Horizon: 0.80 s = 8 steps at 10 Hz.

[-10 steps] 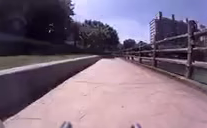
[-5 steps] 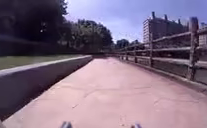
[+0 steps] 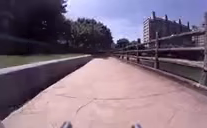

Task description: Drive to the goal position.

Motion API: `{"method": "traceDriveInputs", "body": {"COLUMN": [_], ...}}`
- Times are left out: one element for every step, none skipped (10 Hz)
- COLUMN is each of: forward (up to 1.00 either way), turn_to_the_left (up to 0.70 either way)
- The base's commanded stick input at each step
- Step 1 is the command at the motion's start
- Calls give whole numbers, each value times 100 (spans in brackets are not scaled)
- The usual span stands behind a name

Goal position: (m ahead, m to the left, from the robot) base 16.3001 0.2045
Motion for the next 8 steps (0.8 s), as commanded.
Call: {"method": "traceDriveInputs", "body": {"forward": [70,70,70,70,70,70,70,70], "turn_to_the_left": [0,0,0,-2,-33,-35,-35,-35]}}
